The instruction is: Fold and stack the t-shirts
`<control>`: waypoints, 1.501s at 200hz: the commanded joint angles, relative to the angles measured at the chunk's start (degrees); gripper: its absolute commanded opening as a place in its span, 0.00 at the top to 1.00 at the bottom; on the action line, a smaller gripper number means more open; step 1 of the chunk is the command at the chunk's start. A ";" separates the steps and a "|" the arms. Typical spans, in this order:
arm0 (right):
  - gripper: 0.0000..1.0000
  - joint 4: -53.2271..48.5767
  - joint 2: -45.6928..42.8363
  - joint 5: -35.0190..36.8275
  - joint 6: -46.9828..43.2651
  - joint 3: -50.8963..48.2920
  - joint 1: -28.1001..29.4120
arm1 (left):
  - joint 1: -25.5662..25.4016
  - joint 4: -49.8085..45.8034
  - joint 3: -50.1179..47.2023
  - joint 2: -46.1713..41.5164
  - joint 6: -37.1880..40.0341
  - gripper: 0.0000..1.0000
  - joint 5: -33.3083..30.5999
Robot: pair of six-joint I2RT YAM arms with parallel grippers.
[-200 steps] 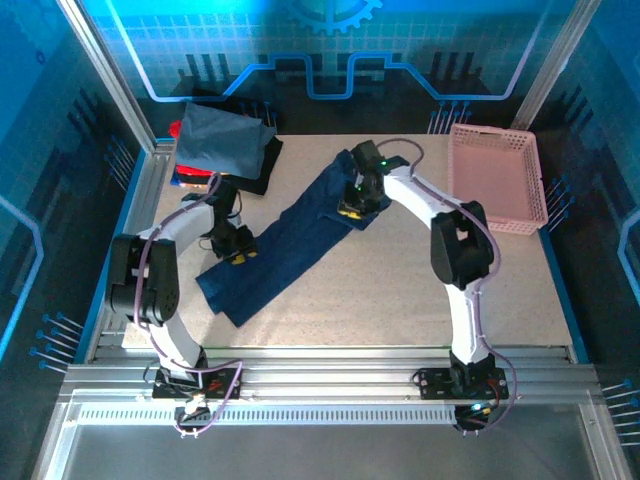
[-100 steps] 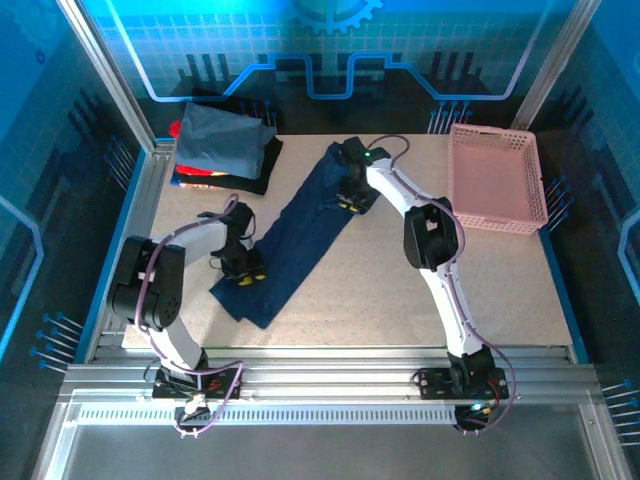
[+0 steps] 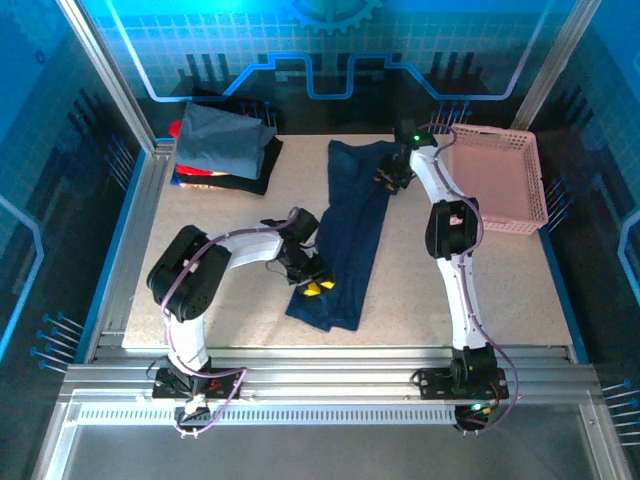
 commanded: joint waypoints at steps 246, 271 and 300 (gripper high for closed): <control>0.39 31.15 -65.15 -21.71 9.76 -107.78 27.64 | 7.17 10.60 -23.58 -15.49 9.66 0.46 4.75; 0.42 31.24 -62.28 -20.92 10.34 -106.94 28.86 | 6.94 12.05 -24.75 -14.91 8.91 0.51 5.57; 0.69 29.22 -61.72 -18.90 10.39 -105.22 29.30 | 6.28 12.42 -26.51 -14.46 8.60 0.65 6.05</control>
